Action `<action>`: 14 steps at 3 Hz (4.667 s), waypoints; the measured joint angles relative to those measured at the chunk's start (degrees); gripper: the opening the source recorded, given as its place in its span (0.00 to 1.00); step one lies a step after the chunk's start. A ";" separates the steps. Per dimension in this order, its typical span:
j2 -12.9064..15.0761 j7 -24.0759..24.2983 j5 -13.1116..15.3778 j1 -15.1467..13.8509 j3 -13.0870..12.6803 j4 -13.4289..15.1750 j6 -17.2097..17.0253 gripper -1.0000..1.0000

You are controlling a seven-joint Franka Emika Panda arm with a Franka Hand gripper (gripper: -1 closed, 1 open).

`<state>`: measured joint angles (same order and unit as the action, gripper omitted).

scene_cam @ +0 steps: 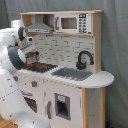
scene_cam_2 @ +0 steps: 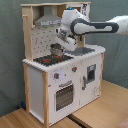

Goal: Play with the kitchen

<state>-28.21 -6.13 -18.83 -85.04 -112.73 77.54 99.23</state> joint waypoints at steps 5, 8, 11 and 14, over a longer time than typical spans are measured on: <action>-8.33 -2.04 -2.48 -17.20 -15.79 -13.72 -0.68 0.00; -11.25 -1.97 -3.02 -25.09 -22.74 -21.58 -6.38 0.00; -8.79 -1.93 -2.33 -25.19 -20.91 -23.81 -11.19 1.00; -5.50 -2.16 12.50 -17.84 -20.89 -24.79 -15.43 1.00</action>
<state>-33.71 -8.29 -6.33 -102.88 -133.63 52.75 83.80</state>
